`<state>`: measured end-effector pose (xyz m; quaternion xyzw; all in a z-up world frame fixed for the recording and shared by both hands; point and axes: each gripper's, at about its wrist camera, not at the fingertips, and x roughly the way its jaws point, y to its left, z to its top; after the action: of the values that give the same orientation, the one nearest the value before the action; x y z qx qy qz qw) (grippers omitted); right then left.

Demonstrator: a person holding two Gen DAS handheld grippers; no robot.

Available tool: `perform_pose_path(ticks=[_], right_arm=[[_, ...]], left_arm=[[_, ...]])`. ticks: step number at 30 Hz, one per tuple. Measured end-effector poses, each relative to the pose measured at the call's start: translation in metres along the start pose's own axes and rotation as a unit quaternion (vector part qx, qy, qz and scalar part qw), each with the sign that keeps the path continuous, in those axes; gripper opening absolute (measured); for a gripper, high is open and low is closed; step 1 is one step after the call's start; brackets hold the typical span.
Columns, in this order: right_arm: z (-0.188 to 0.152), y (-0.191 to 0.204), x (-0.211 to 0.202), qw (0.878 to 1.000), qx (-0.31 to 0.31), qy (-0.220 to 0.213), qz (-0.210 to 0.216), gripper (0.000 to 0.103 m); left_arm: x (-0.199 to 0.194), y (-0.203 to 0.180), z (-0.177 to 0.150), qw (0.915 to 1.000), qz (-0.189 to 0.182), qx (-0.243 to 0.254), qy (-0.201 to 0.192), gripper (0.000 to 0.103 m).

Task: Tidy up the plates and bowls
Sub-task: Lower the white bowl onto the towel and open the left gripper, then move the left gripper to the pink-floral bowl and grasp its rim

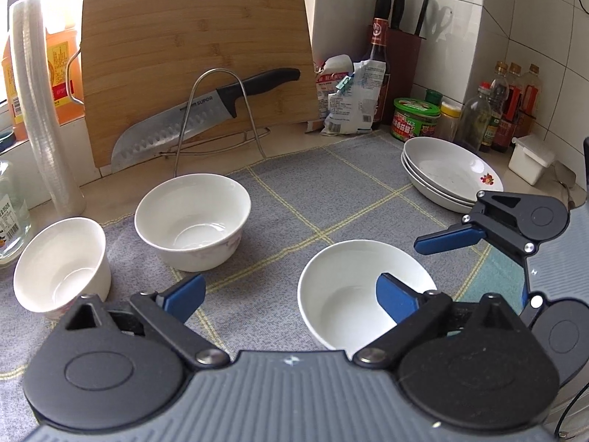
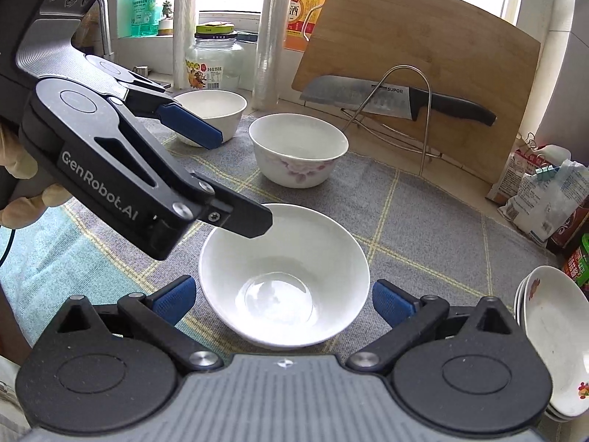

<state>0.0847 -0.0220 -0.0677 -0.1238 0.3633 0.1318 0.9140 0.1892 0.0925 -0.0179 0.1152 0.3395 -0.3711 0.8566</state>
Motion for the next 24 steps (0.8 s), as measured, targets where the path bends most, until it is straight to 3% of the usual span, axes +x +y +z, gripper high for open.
perform_pose_path(ticks=[12, 24], right_arm=[[0.026, 0.009, 0.003, 1.000, -0.030, 0.000, -0.008, 0.103], [0.051, -0.017, 0.032, 0.998, -0.046, -0.015, 0.043, 0.103]], left_arm=[[-0.013, 0.039, 0.013, 0.9985, 0.054, 0.002, -0.010, 0.099], [0.004, 0.054, 0.041, 0.9950, 0.100, -0.006, 0.002, 0.099]])
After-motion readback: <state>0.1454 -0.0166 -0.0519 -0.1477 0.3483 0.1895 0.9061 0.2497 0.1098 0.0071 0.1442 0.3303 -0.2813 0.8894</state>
